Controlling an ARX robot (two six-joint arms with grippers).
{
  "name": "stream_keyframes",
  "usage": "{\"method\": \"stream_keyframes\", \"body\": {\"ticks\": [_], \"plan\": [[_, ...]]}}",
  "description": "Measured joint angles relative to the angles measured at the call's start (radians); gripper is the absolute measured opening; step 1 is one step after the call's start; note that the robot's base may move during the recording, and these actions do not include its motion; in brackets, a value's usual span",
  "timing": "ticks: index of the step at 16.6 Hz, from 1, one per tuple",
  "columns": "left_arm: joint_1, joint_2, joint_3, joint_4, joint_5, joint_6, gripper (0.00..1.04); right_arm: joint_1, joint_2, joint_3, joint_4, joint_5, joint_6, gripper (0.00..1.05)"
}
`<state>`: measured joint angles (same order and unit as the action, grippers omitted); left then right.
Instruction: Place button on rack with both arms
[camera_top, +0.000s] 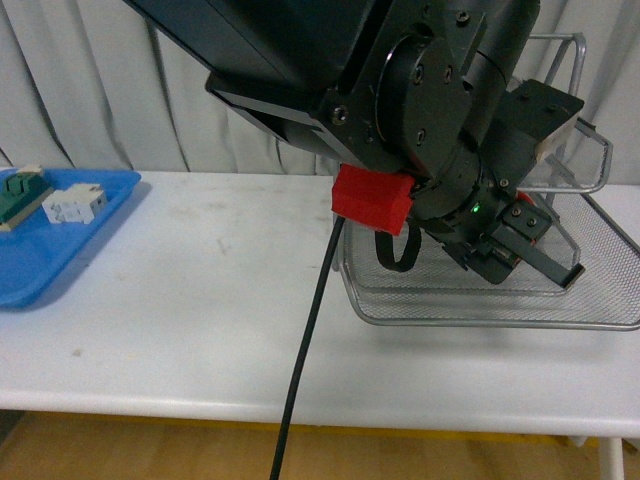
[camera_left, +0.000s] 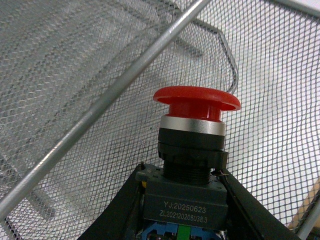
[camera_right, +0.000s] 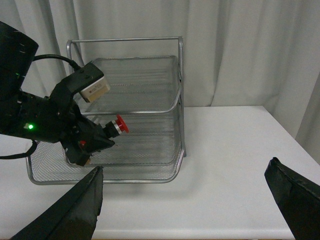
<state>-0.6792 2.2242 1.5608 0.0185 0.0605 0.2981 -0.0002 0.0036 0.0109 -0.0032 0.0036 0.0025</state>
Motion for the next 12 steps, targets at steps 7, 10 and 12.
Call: {"method": "stream_keyframes", "body": {"ticks": [7, 10, 12], "plan": [[0.009, 0.081, 0.122, -0.087, -0.033, 0.068, 0.49, 0.0, 0.0, 0.0, 0.0, 0.0, 0.0, 0.98], [0.023, 0.074, 0.129, -0.082, -0.009, 0.03, 0.8, 0.0, 0.0, 0.0, 0.0, 0.0, 0.0, 0.98], [0.028, 0.025, 0.071, -0.057, 0.019, -0.007, 1.0, 0.0, 0.0, 0.0, 0.0, 0.0, 0.0, 0.98]]}}
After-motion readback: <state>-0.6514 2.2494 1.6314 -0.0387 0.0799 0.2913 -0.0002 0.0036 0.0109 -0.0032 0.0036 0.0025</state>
